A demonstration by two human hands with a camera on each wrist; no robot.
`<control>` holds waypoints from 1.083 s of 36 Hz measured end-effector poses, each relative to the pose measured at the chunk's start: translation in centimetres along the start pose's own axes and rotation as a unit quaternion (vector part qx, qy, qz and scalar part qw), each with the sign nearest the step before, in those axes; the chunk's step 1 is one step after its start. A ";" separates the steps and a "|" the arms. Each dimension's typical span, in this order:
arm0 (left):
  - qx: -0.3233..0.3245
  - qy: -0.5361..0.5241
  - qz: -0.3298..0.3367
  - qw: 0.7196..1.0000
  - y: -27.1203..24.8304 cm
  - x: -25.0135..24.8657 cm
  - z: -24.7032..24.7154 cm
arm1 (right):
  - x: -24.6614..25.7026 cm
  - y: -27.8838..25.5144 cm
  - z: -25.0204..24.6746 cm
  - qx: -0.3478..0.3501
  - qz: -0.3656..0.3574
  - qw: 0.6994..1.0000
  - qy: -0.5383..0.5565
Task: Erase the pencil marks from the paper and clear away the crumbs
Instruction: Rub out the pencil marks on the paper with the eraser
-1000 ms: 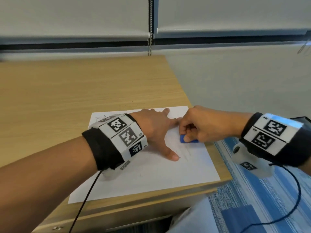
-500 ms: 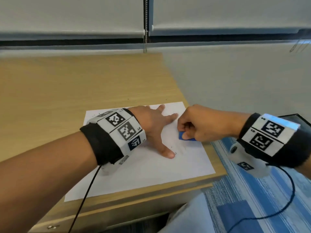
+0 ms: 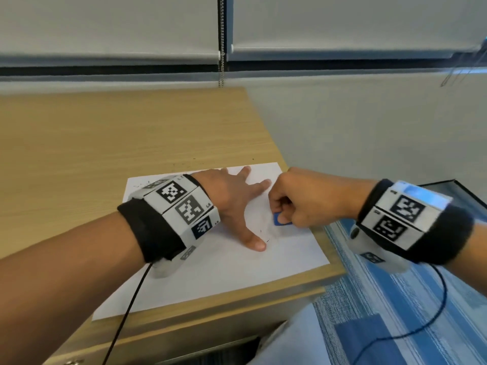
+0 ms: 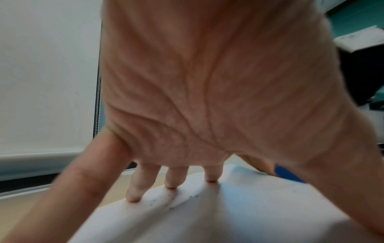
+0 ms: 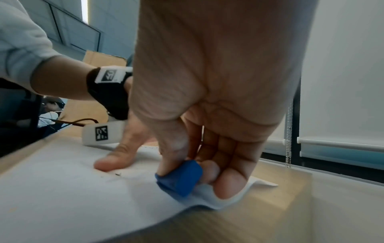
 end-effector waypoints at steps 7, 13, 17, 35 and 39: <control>0.020 -0.012 -0.005 1.000 -0.4 -0.2 -0.1 | 0.2 -1.0 1.1 0.085 0.009 0.995 0.041; 0.028 -0.026 0.001 0.999 -0.5 0.1 0.2 | 0.4 2.6 -0.7 -0.052 -0.023 0.997 0.047; 0.017 -0.023 -0.006 1.000 -0.2 0.3 0.3 | 0.7 1.3 1.2 0.011 -0.028 0.999 0.042; 0.018 -0.007 -0.007 1.000 -0.5 -0.1 -0.1 | 1.2 1.1 0.3 -0.010 -0.024 1.000 -0.001; 0.025 -0.003 -0.011 1.000 -0.4 0.0 0.1 | 0.9 0.0 0.9 -0.014 -0.025 1.000 0.009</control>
Point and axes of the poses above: each hand's wrist, its own y-axis towards the middle knuckle, its own z-axis out of the palm, x = y × z, the point moved 8 cm from there along y, towards the middle knuckle, and after that the axes turned 13 degrees about y, right-handed, at the moved point
